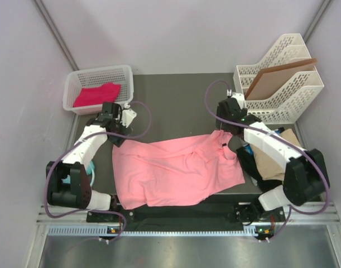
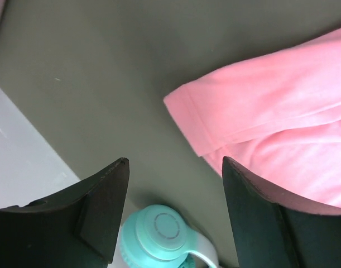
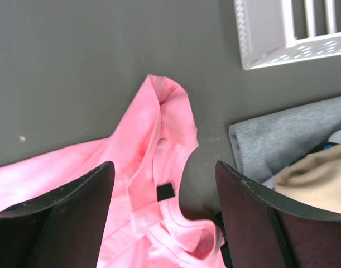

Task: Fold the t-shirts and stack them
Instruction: Flatten out the tshirt

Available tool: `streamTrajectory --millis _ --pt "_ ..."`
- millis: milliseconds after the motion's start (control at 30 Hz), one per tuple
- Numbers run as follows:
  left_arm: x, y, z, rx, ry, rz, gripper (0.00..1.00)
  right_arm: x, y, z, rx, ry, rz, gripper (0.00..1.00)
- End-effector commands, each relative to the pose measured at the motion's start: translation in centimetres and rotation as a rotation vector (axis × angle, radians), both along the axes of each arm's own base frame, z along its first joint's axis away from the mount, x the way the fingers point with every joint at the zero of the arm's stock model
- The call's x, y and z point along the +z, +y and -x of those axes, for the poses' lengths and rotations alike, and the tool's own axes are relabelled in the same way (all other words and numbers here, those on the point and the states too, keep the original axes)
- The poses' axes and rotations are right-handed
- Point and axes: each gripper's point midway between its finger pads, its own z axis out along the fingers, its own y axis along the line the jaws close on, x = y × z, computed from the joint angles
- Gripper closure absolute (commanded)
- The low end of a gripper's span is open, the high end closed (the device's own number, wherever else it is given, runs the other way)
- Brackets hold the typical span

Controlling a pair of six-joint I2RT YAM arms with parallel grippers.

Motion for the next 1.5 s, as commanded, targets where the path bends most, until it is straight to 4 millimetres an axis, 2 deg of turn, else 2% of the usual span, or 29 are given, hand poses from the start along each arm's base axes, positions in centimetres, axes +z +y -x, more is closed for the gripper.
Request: streamTrajectory --millis 0,67,100,133,200,233,433,533,633,967,1167,1267,1467 --pt "-2.2 -0.5 2.7 0.045 0.079 0.058 0.28 4.6 -0.8 1.1 -0.019 -0.127 -0.081 0.3" --pt "-3.4 -0.4 3.4 0.057 0.114 0.055 0.28 4.1 -0.8 2.2 -0.009 -0.116 -0.104 0.33" --pt "-3.7 -0.5 3.6 0.065 0.126 0.068 0.29 4.9 -0.9 2.7 -0.01 -0.141 -0.127 0.33" --pt "-4.1 -0.6 3.7 0.069 0.146 0.074 0.3 4.2 -1.1 3.4 -0.01 -0.126 -0.127 0.34" --pt "-4.3 -0.7 3.6 0.081 0.162 0.086 0.32 4.4 -1.3 4.1 -0.01 -0.145 -0.147 0.36" --pt "-4.8 -0.7 3.7 0.088 0.187 0.089 0.33 3.5 -1.5 4.7 -0.01 -0.123 -0.143 0.36" --pt "-6.1 -1.0 2.9 0.126 0.229 0.114 0.44 1.7 -1.7 6.2 -0.004 -0.095 -0.162 0.38" --pt "-6.8 -1.1 2.9 0.14 0.25 0.118 0.5 1.2 -1.7 6.4 0.002 -0.086 -0.158 0.39" --pt "-7.2 -0.7 3.0 0.155 0.253 0.115 0.5 0.8 -1.6 6.4 0.014 -0.073 -0.153 0.39" --pt "-5.8 1.2 2.3 0.18 0.197 0.122 0.5 -0.2 -0.9 6.2 0.034 -0.049 -0.166 0.4" --pt "-6.6 1.0 1.7 0.194 0.207 0.14 0.5 -0.7 -0.9 6.3 0.031 -0.037 -0.166 0.41" --pt "-7.1 0.1 1.4 0.184 0.217 0.186 0.5 -0.7 -0.8 6.3 0.031 -0.035 -0.167 0.43" --pt "-8.5 0.1 1.2 0.196 0.241 0.184 0.55 -1.1 -0.8 6.3 0.03 -0.025 -0.165 0.44"
